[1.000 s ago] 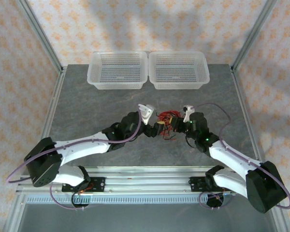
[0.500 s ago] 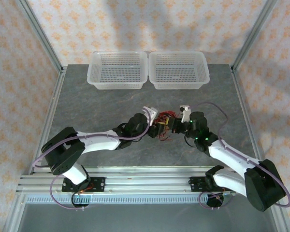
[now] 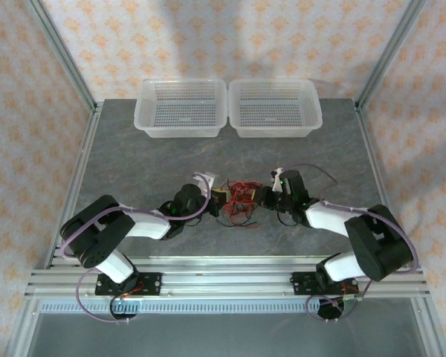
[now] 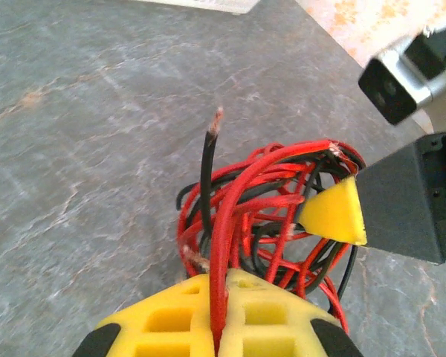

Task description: Untangle the cables

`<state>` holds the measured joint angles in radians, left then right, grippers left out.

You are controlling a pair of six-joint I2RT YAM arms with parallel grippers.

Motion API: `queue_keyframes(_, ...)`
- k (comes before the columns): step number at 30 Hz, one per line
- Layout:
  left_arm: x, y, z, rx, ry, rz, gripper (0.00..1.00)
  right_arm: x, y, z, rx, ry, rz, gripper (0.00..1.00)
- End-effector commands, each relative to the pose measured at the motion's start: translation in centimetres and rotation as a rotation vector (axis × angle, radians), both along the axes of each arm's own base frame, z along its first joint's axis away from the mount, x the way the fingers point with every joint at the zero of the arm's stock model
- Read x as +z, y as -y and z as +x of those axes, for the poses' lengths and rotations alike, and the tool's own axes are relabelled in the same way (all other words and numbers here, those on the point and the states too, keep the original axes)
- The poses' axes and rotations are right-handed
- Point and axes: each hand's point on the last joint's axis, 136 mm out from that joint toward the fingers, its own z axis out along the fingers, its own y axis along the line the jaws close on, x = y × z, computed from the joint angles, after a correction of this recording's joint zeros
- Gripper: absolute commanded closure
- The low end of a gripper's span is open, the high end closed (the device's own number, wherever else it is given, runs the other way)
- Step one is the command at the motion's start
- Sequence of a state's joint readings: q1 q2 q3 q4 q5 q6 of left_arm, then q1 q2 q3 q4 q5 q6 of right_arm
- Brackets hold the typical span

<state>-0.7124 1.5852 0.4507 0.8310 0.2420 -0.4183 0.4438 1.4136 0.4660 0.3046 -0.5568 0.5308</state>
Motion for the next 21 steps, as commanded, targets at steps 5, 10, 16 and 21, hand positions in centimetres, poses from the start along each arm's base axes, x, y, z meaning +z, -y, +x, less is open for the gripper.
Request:
queue_keyframes(5,-1.9,-0.3,0.3,0.057,-0.072,-0.126,1.0,-0.4,2.4,1.3,-0.158,-0.028,-0.11,0.65)
queue_keyframes(10,-2.9,-0.1,0.6,0.073,-0.121,-0.161,1.0,1.4,2.8,0.9,-0.148,-0.007,-0.165,0.47)
queue_keyframes(16,-3.3,-0.1,0.8,0.085,-0.145,-0.153,1.0,3.9,2.7,0.8,-0.163,0.018,-0.232,0.26)
queue_keyframes(21,-3.2,-0.5,0.9,0.111,-0.149,-0.158,1.0,2.6,2.8,0.7,-0.215,-0.034,-0.285,0.2)
